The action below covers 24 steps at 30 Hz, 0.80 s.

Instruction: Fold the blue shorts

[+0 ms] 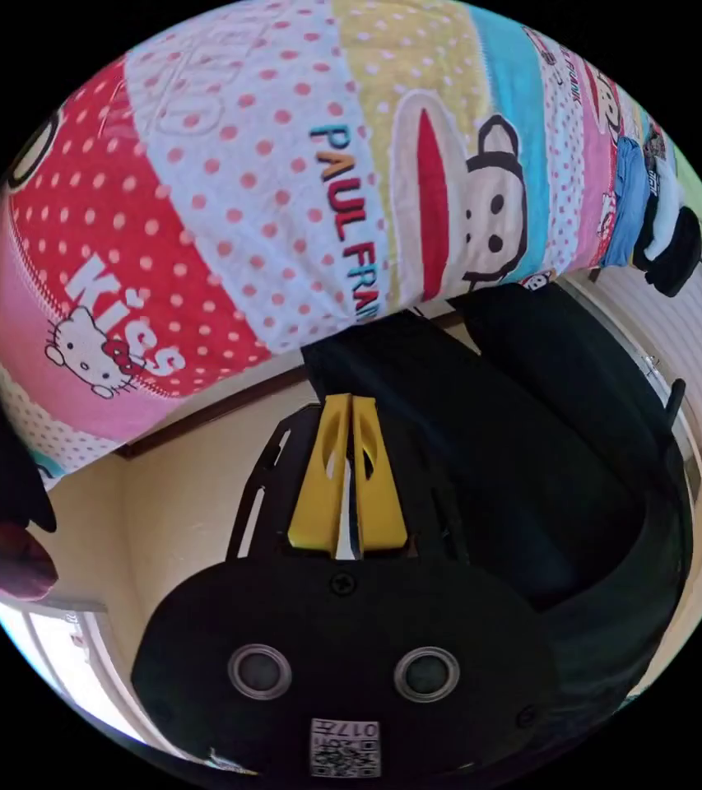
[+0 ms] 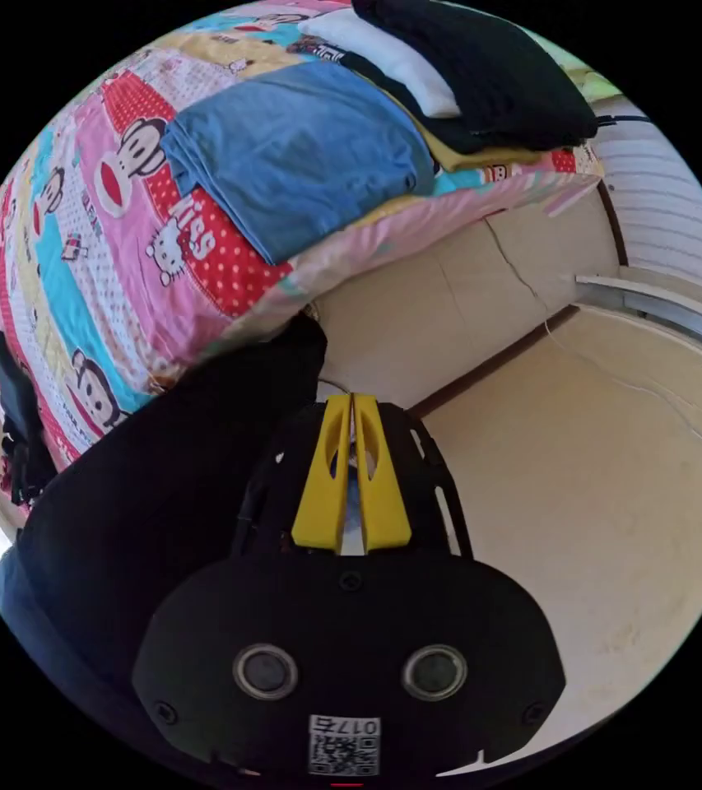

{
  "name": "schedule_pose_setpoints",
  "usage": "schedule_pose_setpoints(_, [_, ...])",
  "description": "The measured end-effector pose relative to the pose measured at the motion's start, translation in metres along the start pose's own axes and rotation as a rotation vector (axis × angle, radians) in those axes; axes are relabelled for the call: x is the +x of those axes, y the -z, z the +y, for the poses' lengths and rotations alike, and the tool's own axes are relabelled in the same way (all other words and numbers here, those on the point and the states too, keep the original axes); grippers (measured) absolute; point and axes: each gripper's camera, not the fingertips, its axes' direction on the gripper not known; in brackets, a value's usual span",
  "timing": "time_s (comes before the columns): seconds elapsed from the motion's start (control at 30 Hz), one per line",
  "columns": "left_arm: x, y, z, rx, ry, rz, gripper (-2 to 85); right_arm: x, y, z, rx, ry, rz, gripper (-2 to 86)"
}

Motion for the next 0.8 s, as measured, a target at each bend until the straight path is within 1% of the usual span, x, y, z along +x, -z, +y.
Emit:
schedule_pose_setpoints(0.07, [0.021,-0.009,-0.007,-0.008,0.016,0.085,-1.0,0.012,-0.007,-0.008,-0.048,0.020,-0.027,0.5])
schedule_pose_setpoints(0.13, [0.047,-0.030,-0.009,-0.011,0.035,0.277,-1.0,0.024,-0.020,-0.010,-0.113,0.033,0.002,0.6])
schedule_pose_setpoints(0.17, [0.053,-0.035,-0.008,-0.001,0.038,0.326,-1.0,0.030,-0.030,-0.010,-0.162,0.045,0.041,0.8])
schedule_pose_setpoints(0.23, [0.077,-0.048,0.001,0.108,0.050,0.447,-1.0,0.040,-0.046,-0.012,-0.237,0.062,0.101,1.2])
schedule_pose_setpoints(0.3, [0.090,-0.055,0.005,0.143,0.042,0.444,-1.0,0.058,-0.063,-0.024,-0.321,0.052,0.091,2.2])
schedule_pose_setpoints(0.37, [0.094,-0.058,0.013,0.189,0.069,0.413,-1.0,0.068,-0.066,-0.039,-0.329,0.041,0.046,3.1])
schedule_pose_setpoints(0.43, [0.088,-0.069,0.027,0.239,0.182,0.393,-1.0,0.074,-0.059,-0.059,-0.308,0.058,0.014,4.2])
schedule_pose_setpoints(0.5, [0.081,-0.087,0.039,0.254,0.294,0.433,-1.0,0.069,-0.040,-0.091,-0.240,0.149,0.027,6.1])
schedule_pose_setpoints(0.57, [0.077,-0.106,0.053,0.300,0.405,0.520,-1.0,0.058,-0.021,-0.115,-0.174,0.253,0.051,7.0])
schedule_pose_setpoints(0.63, [0.083,-0.134,0.077,0.432,0.535,0.680,-1.0,0.042,-0.001,-0.138,-0.102,0.366,0.076,7.8])
schedule_pose_setpoints(0.67, [0.086,-0.142,0.082,0.461,0.560,0.722,-1.0,0.032,0.012,-0.151,-0.058,0.428,0.083,8.3])
schedule_pose_setpoints(0.73, [0.099,-0.172,0.093,0.524,0.605,0.874,-1.0,0.019,0.028,-0.167,-0.008,0.507,0.032,9.0])
schedule_pose_setpoints(0.8, [0.106,-0.182,0.104,0.613,0.632,0.940,-1.0,0.006,0.042,-0.183,0.026,0.580,-0.059,9.7])
